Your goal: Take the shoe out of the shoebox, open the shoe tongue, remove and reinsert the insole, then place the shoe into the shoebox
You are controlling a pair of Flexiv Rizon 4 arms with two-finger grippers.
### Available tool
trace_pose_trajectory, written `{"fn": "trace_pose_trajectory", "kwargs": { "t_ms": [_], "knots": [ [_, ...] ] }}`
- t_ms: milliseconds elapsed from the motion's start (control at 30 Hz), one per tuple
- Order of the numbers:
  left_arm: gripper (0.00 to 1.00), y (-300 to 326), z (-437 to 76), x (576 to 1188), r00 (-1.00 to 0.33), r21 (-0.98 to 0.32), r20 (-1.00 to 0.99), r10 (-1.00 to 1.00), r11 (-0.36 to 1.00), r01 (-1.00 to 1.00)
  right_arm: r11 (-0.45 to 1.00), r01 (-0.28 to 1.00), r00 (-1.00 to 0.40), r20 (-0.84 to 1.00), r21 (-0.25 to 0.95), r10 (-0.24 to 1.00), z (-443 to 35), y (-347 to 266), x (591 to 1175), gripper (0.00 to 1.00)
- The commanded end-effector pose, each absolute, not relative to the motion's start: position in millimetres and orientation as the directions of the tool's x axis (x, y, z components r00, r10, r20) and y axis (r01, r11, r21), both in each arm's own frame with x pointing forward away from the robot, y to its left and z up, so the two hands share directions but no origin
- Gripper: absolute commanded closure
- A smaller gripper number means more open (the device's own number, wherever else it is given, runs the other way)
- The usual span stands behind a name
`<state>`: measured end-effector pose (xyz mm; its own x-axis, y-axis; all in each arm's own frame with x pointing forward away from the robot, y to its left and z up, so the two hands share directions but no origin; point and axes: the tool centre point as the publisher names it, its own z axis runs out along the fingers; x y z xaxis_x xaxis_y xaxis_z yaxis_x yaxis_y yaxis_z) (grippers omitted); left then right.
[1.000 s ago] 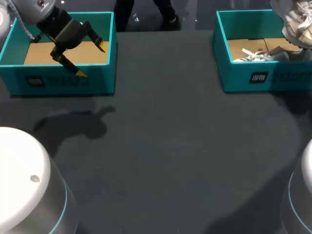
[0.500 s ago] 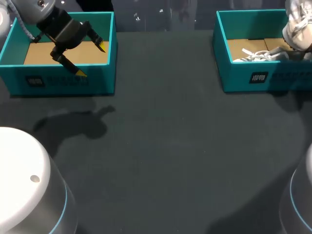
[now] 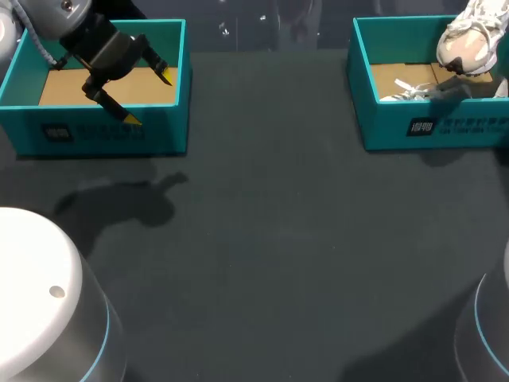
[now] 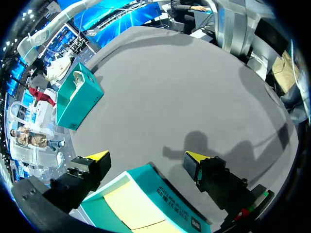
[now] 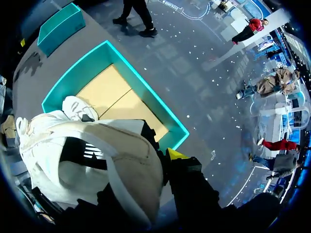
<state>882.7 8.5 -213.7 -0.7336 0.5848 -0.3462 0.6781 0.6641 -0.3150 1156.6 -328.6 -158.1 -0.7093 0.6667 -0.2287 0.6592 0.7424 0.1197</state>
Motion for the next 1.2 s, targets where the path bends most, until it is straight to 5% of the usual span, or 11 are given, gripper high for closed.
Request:
{"fn": "trace_pose_trajectory", "kwargs": {
  "t_ms": [33,633,1200],
  "knots": [
    [0.00,8.6,-213.7,882.6,-0.733,-0.313,-0.345,0.586,0.665,0.678,0.588,0.788,-0.550,-0.219,0.185,0.806,-159.7,-332.4,1148.7,1.00],
    [0.00,8.6,-213.7,882.6,-0.733,-0.313,-0.345,0.586,0.665,0.678,0.542,0.821,-0.508,-0.202,0.179,0.837,-158.9,-331.7,1141.0,1.00],
    [0.00,8.6,-213.7,882.6,-0.733,-0.313,-0.345,0.586,0.665,0.678,0.093,0.968,-0.038,-0.233,0.231,0.972,-180.1,-333.9,1111.8,1.00]
  ]
}}
